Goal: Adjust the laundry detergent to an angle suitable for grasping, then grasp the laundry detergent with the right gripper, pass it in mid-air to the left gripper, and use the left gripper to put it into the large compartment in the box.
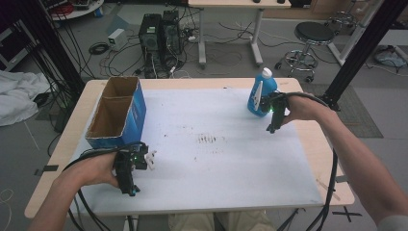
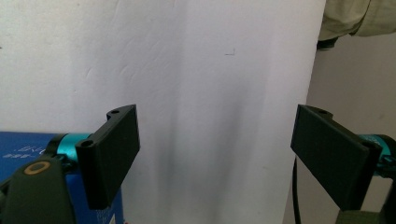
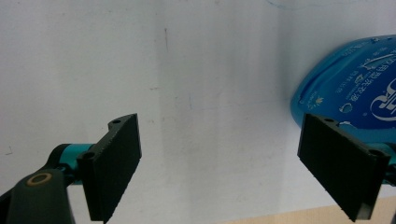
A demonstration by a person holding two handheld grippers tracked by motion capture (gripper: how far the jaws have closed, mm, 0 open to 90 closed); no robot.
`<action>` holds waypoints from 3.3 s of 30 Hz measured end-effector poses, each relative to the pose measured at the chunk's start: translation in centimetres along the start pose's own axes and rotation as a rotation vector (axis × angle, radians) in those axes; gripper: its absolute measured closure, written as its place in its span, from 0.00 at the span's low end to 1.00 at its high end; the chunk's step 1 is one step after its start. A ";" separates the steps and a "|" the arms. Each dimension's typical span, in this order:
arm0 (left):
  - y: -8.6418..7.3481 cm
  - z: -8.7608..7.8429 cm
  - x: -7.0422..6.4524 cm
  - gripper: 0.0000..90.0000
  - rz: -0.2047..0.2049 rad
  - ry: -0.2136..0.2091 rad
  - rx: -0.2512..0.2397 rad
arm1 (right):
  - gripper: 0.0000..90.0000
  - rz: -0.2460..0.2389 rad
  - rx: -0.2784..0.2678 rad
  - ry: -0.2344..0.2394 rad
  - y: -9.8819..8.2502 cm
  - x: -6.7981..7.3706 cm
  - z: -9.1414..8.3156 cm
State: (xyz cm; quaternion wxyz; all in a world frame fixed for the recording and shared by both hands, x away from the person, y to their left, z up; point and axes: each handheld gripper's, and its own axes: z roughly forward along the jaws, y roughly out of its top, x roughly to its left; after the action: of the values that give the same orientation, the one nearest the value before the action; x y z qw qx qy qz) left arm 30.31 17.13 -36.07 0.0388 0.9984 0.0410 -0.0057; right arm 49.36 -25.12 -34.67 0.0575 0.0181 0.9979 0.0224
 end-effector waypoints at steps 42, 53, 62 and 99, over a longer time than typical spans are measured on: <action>0.8 -0.5 -0.5 0.17 0.004 -0.002 -0.015 | 0.14 0.050 0.019 -0.041 -1.3 1.3 -1.3; 1.0 -0.5 -0.4 0.17 0.012 -0.007 -0.023 | 0.14 0.200 0.054 -0.060 -3.0 0.9 -2.0; 0.7 -0.5 -0.8 0.17 0.013 -0.007 -0.029 | 0.14 0.410 0.020 -0.061 -4.3 -0.3 -1.7; 0.4 0.0 -1.8 0.17 0.004 -0.007 -0.051 | 0.14 0.773 -0.428 -0.253 -5.3 -3.0 -0.5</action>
State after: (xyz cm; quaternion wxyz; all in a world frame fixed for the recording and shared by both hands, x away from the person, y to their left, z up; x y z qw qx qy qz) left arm 28.59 16.62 -36.04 0.0646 0.9971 0.0390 -0.0080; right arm 52.13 -30.51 -34.06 0.1686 0.3794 0.8760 0.2456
